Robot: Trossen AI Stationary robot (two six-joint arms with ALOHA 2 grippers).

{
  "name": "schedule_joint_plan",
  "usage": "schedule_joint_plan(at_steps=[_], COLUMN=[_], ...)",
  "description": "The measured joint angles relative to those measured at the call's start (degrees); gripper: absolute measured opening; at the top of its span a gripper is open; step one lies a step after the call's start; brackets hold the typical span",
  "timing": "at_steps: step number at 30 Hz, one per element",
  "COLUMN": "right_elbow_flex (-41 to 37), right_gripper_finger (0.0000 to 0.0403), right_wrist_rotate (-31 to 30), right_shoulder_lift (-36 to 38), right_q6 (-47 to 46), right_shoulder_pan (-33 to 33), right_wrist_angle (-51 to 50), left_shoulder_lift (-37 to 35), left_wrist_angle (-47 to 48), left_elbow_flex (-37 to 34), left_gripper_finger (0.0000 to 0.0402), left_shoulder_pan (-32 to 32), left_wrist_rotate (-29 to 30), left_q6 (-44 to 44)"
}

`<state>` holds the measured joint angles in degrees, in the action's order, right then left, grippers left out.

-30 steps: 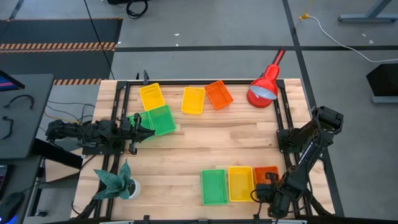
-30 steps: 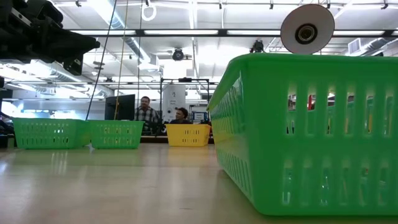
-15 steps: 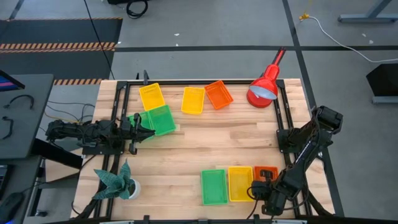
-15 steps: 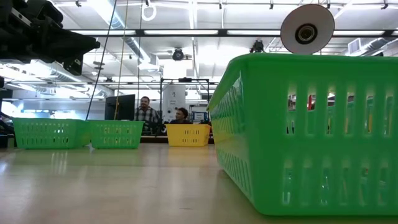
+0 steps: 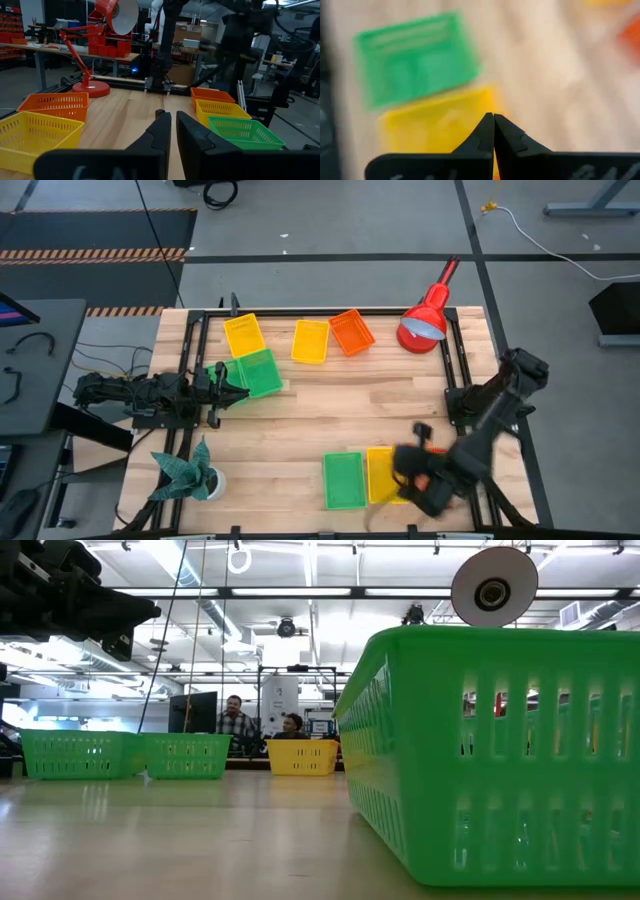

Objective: Stack baskets by color
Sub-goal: Stack the top orange basket on the bottom orange basket

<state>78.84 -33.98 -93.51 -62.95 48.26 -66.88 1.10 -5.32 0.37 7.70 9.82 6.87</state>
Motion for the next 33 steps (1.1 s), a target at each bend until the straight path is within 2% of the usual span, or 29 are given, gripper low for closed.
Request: schedule_joint_plan(at_steps=[5,7,9,13,16,19,21,24,26,29,33], right_elbow_flex=[-3.49,-4.75,-5.6,-6.53,-6.59,-6.63,-6.64,-6.61,-6.61,-6.66,-6.66], right_gripper_finger=[0.0017,0.0029,0.0048,0.0098,0.0137,0.0168,0.0179,0.0184,0.0182,0.0179,0.0177], right_wrist_rotate=[-5.33,-4.42,0.63,17.24,21.7,22.8,25.87,31.08,32.38,32.04,26.15], right_shoulder_lift=[-0.02,-0.07,-0.07,-0.12,-0.17,-0.17,-0.2,-0.83,-2.32,-5.54,-8.74], right_q6=[27.97,42.44,56.4,76.95,87.96,95.67,99.33,102.77,104.1,105.51,106.68], right_shoulder_pan=[-16.45,-24.94,-34.04,-50.99,-60.48,-66.79,-69.91,-72.96,-73.83,-73.7,-72.73], right_wrist_angle=[2.79,5.81,10.74,20.0,22.36,23.43,24.73,26.35,26.17,26.29,26.83], left_shoulder_lift=[0.0,0.0,0.0,0.0,0.0,0.0,0.0,0.0,0.0,0.0,-0.01], left_wrist_angle=[0.0,0.0,0.0,0.0,0.0,0.01,0.0,0.0,0.0,0.0,-0.02], left_elbow_flex=[-0.01,-0.01,0.01,0.01,-0.01,0.0,0.0,0.01,0.01,0.0,0.0], left_gripper_finger=[0.004,0.004,0.0039,0.0033,0.003,0.0031,0.0033,0.0037,0.0038,0.0038,0.0033], left_shoulder_pan=[0.0,0.0,0.0,0.0,-0.02,0.0,-0.01,-0.01,0.0,-0.02,-0.02], left_wrist_rotate=[0.0,-0.01,-0.01,0.0,0.01,0.0,-0.01,0.0,0.03,0.0,0.01], left_q6=[-0.01,0.01,-0.01,-0.01,-0.01,-0.01,0.0,0.0,0.01,0.01,0.0])
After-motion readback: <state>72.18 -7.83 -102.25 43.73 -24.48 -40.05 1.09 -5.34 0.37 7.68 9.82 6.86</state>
